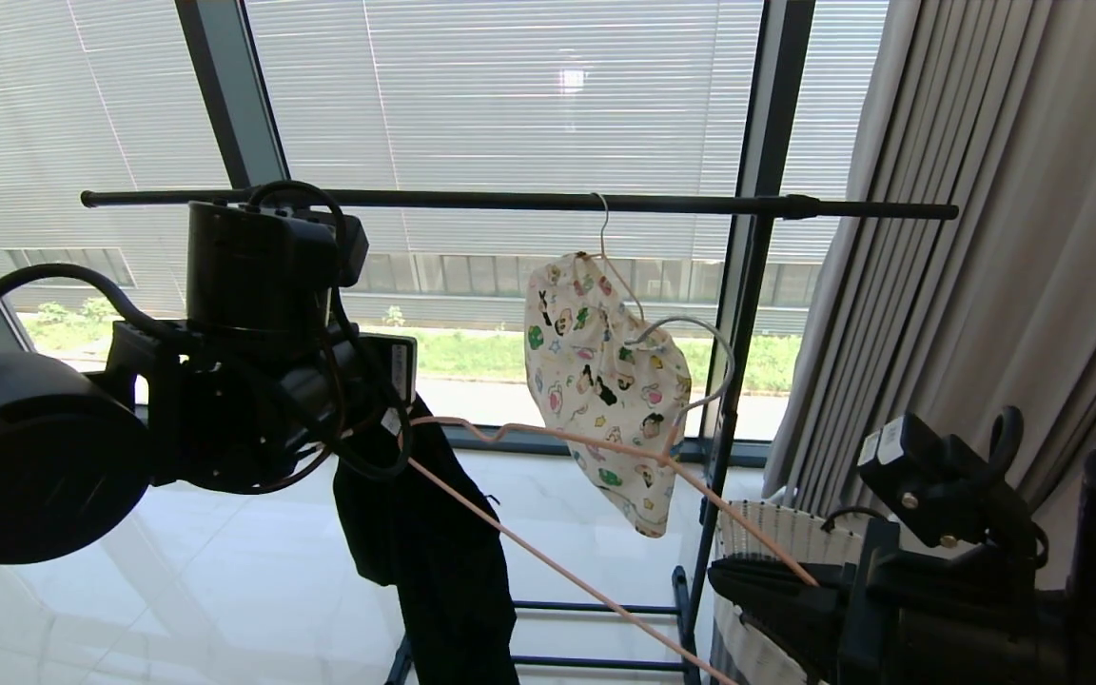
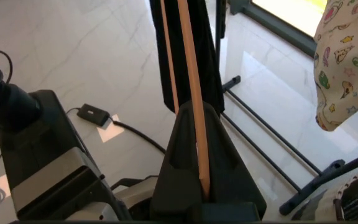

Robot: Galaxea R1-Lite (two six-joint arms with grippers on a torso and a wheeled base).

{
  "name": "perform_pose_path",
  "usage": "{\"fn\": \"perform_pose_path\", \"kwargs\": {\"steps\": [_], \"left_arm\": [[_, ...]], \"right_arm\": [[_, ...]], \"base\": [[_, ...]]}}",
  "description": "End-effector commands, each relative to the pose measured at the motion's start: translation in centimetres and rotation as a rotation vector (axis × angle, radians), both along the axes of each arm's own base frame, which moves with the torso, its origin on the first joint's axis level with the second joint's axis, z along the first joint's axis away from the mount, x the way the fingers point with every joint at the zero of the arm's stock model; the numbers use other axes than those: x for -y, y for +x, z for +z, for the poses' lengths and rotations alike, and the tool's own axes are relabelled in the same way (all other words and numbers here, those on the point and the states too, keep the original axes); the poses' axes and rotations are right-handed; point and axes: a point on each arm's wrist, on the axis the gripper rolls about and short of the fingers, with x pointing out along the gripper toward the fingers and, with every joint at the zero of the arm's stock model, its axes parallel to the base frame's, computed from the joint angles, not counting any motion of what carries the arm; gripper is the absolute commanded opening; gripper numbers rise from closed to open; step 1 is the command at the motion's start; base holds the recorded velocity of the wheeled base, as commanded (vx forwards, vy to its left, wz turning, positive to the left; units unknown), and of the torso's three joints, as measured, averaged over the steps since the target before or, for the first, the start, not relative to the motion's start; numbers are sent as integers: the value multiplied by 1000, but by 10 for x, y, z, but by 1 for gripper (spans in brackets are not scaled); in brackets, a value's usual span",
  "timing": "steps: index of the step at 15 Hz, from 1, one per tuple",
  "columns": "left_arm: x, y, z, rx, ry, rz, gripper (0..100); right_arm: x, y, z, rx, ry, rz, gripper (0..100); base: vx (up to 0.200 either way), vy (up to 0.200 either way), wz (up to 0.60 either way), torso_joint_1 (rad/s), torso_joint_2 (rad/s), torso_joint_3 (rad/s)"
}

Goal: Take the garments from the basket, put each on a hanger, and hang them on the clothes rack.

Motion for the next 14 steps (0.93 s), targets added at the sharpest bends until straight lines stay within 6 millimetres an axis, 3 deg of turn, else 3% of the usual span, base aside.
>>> {"fn": "perform_pose_path", "kwargs": {"steps": [1, 7, 13, 14], "left_arm": [[9, -5, 0, 1, 1, -36, 0], [13, -8, 1, 8, 13, -23, 0], [41, -32, 7, 26, -4, -159, 0], [49, -44, 12, 35, -23, -234, 0]], "right_arm": [[-8, 9, -2, -7, -8, -12, 0], [-14, 21, 9, 17, 36, -41, 0], [-34, 31, 6, 9, 25, -28, 0], [-40, 35, 0, -4, 6, -26, 0]], "base": [[0, 0, 0, 0, 0, 0], [0, 0, 0, 0, 0, 0], [0, 0, 0, 0, 0, 0], [0, 0, 0, 0, 0, 0]]}}
